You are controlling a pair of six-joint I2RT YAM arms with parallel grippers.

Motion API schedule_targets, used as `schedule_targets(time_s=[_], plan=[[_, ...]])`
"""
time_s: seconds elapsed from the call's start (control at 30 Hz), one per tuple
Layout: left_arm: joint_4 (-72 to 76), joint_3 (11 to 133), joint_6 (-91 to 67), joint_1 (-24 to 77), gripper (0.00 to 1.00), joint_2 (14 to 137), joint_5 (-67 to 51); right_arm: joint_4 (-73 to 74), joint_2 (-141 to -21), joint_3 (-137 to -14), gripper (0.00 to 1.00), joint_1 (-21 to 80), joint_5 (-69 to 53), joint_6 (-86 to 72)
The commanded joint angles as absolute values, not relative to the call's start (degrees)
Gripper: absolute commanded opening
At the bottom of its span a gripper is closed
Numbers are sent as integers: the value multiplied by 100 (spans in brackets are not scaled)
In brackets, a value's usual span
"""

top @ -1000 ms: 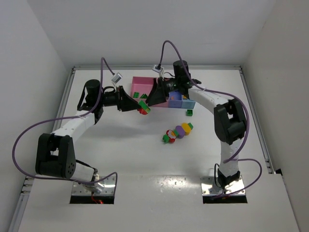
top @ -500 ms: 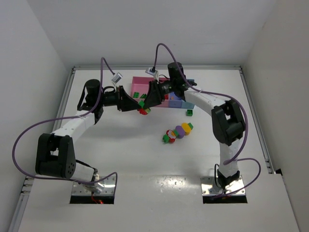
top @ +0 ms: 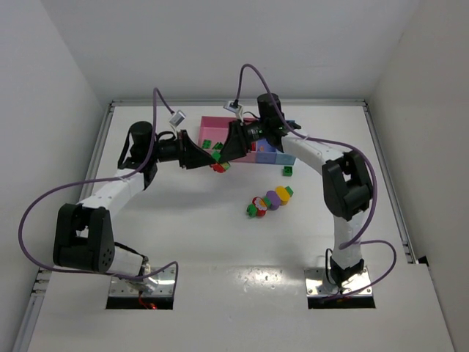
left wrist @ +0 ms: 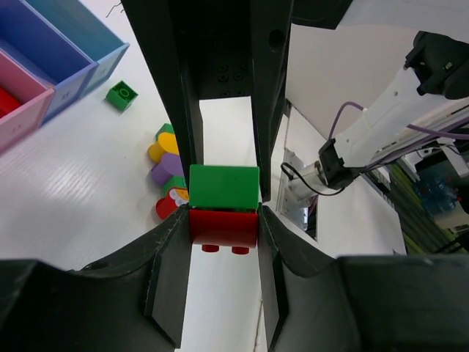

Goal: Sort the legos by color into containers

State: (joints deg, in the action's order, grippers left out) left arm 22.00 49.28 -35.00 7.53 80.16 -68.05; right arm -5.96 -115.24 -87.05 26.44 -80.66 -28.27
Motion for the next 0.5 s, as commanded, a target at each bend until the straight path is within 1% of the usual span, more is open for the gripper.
schedule_targets(time_s=[0.0, 0.3, 0.4, 0.47], plan=[[2294, 4790, -3331, 686, 12, 7726, -6952, -756, -11355, -8728, 1, 2268, -8227, -2742], [2110, 4790, -3147, 633, 12, 7726, -6952, -756, -11250, -8561, 0, 1951, -8227, -2742], [1716, 4790, -2823, 563, 12, 7673, -6672, -756, -11197, -8508, 0, 1890, -8174, -2742], [1661, 4852, -2752, 501, 12, 7673, -6041, -756, -11075, -8508, 0, 1837, -8174, -2742]])
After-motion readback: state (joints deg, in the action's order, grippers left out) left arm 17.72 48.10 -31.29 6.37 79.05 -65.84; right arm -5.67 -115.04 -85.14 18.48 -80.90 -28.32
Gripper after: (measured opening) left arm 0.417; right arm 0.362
